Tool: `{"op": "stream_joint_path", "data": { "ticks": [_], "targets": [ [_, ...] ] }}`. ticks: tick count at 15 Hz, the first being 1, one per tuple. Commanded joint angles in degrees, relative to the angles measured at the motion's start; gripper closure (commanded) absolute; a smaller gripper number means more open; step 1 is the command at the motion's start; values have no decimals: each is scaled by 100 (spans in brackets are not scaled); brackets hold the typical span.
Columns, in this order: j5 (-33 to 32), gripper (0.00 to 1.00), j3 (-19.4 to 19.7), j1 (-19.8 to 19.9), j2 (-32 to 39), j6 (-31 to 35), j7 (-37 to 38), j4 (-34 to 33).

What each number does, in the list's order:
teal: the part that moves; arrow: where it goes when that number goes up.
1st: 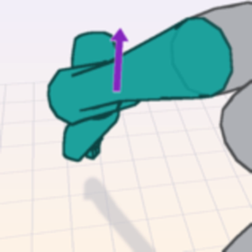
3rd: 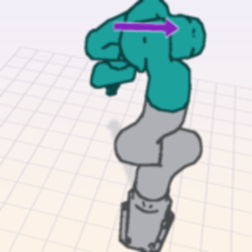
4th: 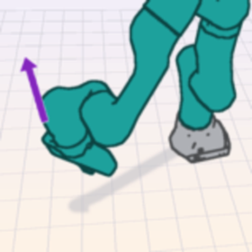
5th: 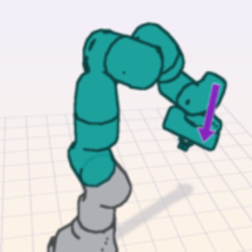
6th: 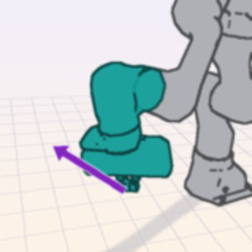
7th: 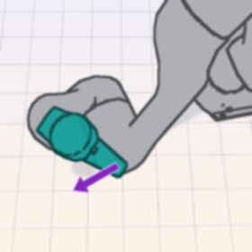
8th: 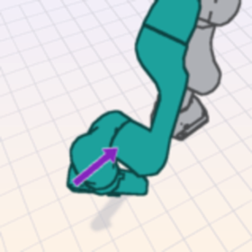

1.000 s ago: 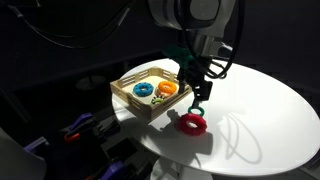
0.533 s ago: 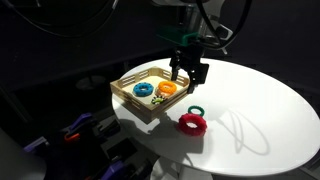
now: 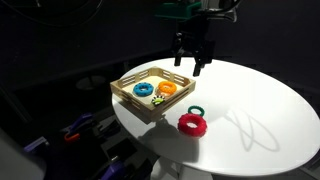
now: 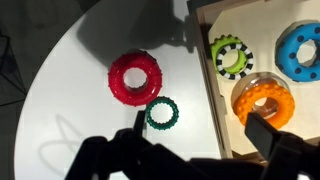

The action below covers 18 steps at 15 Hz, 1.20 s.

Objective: Remove the dark green ring from the crate and put it on the left side of the table

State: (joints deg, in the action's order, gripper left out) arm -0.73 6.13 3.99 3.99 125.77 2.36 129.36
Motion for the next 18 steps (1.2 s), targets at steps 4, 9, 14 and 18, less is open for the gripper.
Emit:
{"op": "stream_joint_path", "data": {
  "ticks": [4,9,14,18],
  "targets": [
    [-7,0,-59,32,-113,-14,1,-1],
    [-8,0,-59,33,-73,-11,1,-1],
    [-8,0,-59,33,-72,-11,1,-1],
    [-8,0,-59,33,-72,-11,1,-1]
  ]
}}
